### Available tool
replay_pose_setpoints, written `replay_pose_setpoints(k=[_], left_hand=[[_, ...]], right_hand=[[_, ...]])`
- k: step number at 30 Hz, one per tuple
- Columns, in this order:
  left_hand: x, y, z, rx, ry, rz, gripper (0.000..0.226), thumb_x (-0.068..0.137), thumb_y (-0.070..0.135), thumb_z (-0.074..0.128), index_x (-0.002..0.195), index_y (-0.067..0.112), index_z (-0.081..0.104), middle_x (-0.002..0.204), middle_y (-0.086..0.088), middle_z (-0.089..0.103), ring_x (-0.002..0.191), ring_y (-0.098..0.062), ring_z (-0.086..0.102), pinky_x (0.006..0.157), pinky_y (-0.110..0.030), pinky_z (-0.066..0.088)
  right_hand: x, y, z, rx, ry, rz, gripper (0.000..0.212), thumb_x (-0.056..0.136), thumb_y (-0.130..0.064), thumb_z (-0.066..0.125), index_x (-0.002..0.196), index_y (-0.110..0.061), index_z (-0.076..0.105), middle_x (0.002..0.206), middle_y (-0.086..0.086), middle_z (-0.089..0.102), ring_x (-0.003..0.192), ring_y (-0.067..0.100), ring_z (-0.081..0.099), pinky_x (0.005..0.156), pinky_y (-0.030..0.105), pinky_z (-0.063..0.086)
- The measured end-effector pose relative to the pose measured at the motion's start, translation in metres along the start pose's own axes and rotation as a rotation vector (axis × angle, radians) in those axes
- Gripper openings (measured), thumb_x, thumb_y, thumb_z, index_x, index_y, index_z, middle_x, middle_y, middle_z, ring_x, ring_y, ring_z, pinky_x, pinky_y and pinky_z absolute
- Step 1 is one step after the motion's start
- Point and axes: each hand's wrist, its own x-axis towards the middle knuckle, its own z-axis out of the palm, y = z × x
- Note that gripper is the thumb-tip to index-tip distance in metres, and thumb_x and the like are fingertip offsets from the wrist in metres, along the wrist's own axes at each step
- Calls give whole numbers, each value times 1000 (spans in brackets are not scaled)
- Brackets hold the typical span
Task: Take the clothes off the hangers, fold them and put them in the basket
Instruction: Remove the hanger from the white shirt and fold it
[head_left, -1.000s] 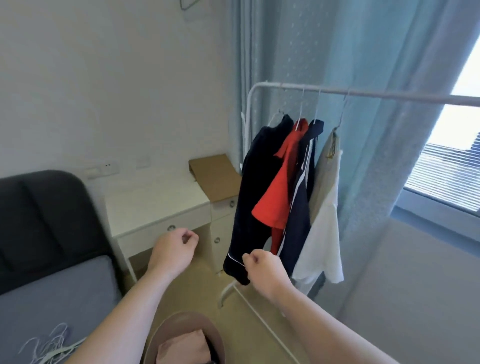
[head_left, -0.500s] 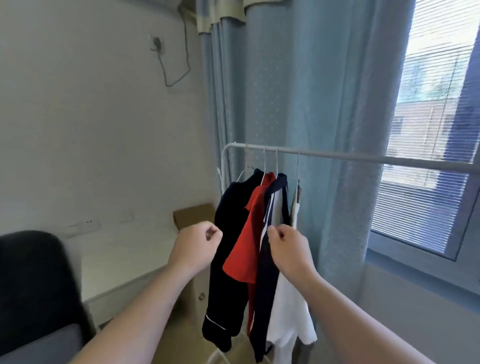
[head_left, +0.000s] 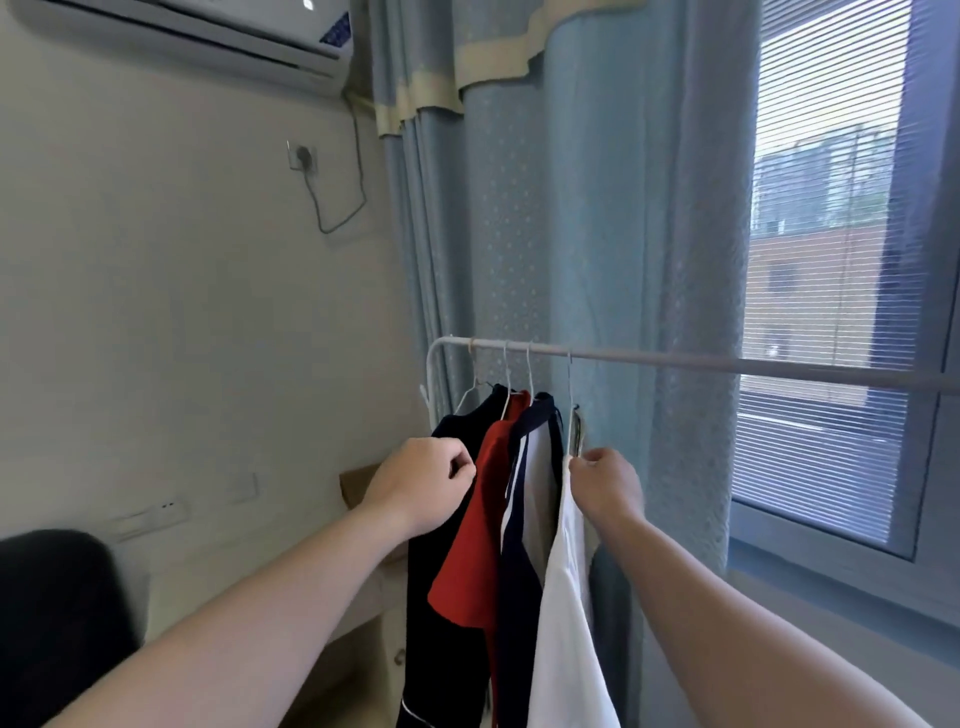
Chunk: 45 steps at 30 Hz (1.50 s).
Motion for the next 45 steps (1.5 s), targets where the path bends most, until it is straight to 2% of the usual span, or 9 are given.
replay_pose_setpoints(k=[4,8,14,21,29,34,37,41,45], left_hand=[[10,3,-6,51,16,18,16,90,31,56,75,31,62,60,15,53,60,-7,54,60,-31,48],[12,0,-3,34,10,-7,16,90,32,56,75,32,62,62,13,55,63,-13,58,60,-31,50],[8,-5,4,30,-19,12,15,91,30,56,78,30,63,58,13,53,58,-13,57,58,-31,47],[16,-10,1,34,-6,39,16,91,28,56,76,29,63,55,11,52,54,-12,54,55,-32,47],[22,-16,3,15,0,37,15,91,28,57,79,28,66,55,10,55,55,-16,58,57,-37,51],[23,-22,7,-3,-2,34,15,90,29,56,79,29,67,59,11,58,58,-12,59,60,-37,55],[22,-27,9,-23,-6,33,15,90,30,56,80,28,68,60,9,61,59,-11,60,62,-38,55],[26,-33,9,-38,-14,-1,14,89,32,58,82,28,69,63,12,62,62,-10,61,64,-35,55],[35,-31,10,-77,-17,-32,13,89,32,59,81,29,69,67,11,64,65,-9,62,65,-34,55]], right_hand=[[13,-5,7,-3,-22,10,47,99,-33,43,140,-8,47,136,12,52,115,28,55,88,36,44],[23,-8,15,-33,-54,41,57,98,-37,44,148,-11,36,146,15,42,126,34,50,100,43,46],[28,3,24,-133,-188,73,60,92,-30,50,147,-12,35,144,17,43,106,29,58,77,33,47],[29,9,32,-107,-218,46,69,91,-23,53,154,-17,24,144,14,45,111,28,57,74,30,43],[31,12,36,-92,-202,63,57,95,-28,50,147,-14,33,120,9,54,85,21,58,70,30,47],[40,11,39,-18,-206,122,71,86,-23,47,153,-25,24,138,14,46,88,26,64,69,34,57],[44,5,40,31,-188,135,56,89,-15,42,144,-21,39,132,16,49,91,26,60,65,29,49],[47,-5,42,54,-74,174,33,96,-20,41,126,-13,53,128,17,50,106,35,55,89,38,48],[49,-27,28,49,-38,163,37,92,-19,39,119,-2,57,126,20,51,105,39,58,88,41,52]])
